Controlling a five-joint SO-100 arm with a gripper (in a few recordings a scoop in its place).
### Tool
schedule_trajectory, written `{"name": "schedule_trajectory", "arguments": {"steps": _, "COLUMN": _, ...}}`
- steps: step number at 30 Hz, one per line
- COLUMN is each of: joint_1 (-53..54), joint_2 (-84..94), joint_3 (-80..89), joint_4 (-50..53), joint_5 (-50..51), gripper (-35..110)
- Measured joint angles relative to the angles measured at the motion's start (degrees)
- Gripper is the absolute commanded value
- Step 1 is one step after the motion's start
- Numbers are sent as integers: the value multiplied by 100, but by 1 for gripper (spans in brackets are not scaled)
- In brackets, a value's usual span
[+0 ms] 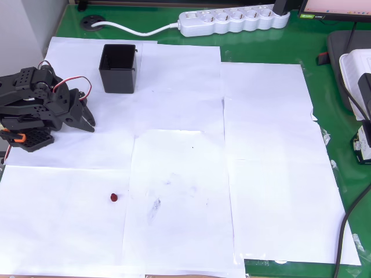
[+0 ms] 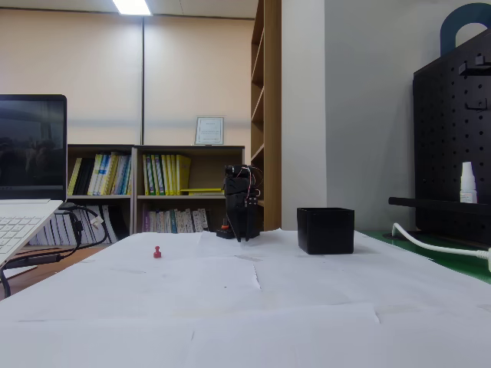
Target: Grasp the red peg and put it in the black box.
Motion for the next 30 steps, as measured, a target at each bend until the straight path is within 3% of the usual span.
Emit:
{"name": "schedule_trajectory", "arguments": {"steps": 15, "joint_1": 62, "joint_2": -62, "joint_3": -9, "joint_4": 9, "joint_5": 18, "gripper": 0}}
{"name": "schedule_trajectory", "arguments": {"steps": 24, "joint_1": 1450, "joint_2": -62, "joint_3": 325, "joint_4": -308, "joint_5": 545, "gripper": 0}}
{"name": "schedule_trajectory", "arguments": {"steps": 30, "joint_1": 2355, "joint_2": -62, "joint_3": 343, "joint_4": -1468, "joint_5": -185, "gripper": 0}}
